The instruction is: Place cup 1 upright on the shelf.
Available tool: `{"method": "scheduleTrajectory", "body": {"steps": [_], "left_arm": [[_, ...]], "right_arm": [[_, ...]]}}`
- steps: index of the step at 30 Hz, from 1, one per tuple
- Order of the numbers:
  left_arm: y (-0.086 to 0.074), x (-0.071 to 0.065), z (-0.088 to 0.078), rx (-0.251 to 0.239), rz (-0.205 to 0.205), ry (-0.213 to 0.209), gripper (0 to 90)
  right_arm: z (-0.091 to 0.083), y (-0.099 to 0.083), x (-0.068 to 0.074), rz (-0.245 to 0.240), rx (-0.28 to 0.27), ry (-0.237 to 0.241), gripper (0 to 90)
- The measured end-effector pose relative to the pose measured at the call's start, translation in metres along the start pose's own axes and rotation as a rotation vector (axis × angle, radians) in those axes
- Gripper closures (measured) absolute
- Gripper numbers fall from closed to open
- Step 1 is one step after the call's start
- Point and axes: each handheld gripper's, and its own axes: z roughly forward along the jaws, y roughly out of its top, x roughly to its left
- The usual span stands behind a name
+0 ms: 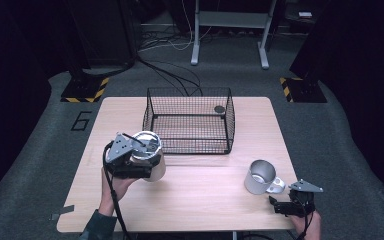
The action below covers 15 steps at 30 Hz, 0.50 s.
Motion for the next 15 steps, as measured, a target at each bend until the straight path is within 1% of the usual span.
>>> {"method": "scheduleTrajectory", "body": {"steps": [3,4,6,8,10,11,12,15], "left_arm": [[0.003,0.001,0.002,-0.002,-0.005,-0.003,3.8],[0.004,0.002,0.002,-0.002,0.0,-0.004,3.7],[0.006,0.004,0.003,-0.007,0.0,0.002,3.8],[0.008,0.005,0.004,-0.006,-0.004,-0.004,3.7],[0.011,0.005,0.005,0.004,0.005,-0.009,3.7],[0.012,0.004,0.006,0.001,-0.002,-0.006,3.8],[0.014,0.005,0.006,0.002,0.013,-0.003,3.7],[0.017,0.005,0.008,-0.002,0.011,-0.006,3.7]], "right_arm": [[0.0,0.0,0.0,0.0,0.0,0.0,0.0],[0.0,0.0,0.0,0.0,0.0,0.0,0.0],[0.0,0.0,0.0,0.0,0.0,0.0,0.0],[0.0,0.0,0.0,0.0,0.0,0.0,0.0],[0.0,0.0,0.0,0.0,0.0,0.0,0.0],[0.0,0.0,0.0,0.0,0.0,0.0,0.0],[0.0,0.0,0.0,0.0,0.0,0.0,0.0],[0.0,0.0,0.0,0.0,0.0,0.0,0.0]]}}
